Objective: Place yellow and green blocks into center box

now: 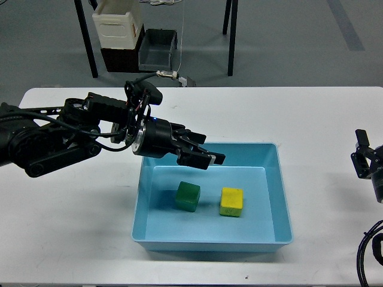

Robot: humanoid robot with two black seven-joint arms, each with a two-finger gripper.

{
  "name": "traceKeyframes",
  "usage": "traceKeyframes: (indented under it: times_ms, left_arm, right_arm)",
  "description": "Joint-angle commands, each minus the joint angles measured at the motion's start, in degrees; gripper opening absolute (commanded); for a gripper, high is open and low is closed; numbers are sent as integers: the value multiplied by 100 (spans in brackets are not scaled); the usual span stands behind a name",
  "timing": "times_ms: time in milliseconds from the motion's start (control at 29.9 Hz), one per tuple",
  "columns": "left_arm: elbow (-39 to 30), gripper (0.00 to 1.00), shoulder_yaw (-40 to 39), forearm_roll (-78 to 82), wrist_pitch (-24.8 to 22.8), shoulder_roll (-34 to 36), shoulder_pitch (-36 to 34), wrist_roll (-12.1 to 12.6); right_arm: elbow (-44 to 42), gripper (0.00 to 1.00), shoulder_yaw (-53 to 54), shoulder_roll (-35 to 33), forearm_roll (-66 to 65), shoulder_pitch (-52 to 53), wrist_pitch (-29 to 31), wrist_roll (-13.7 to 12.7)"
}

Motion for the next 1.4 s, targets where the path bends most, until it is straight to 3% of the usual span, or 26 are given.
traceKeyframes:
  times_ms: [0,134,334,434,601,902,1069,1370]
  left_arm:
    - [-5,100,-669,-1658,-1,149,390,-1]
    - [56,100,-1530,-3408,51,369,979,-1]
    - [-40,100,-2332,-6158,-63,483,1893,-1]
    - [-295,100,-2332,-7581,-124,825,2200,-1]
    - [-927,100,-2691,-9675,-54,914,3105,-1]
    - [-1735,100,-4238,-10099,51,527,5109,-1]
    - [-2202,100,-4310,-10784,8,492,5541,-1]
    - [-2212,100,-4319,-10961,-423,185,5691,-1]
  right_arm:
    - [34,100,-3,128,257,2,33,-44]
    - [34,100,-20,252,1766,308,147,-341]
    - [-28,100,6,270,4079,846,192,-1791]
    - [43,100,41,322,4783,784,375,-2161]
    - [95,100,216,525,5426,381,631,-2215]
    - [386,100,314,674,6138,-604,991,-2215]
    - [394,100,261,674,6516,-955,1211,-2215]
    - [403,100,243,674,6736,-1184,1352,-2206]
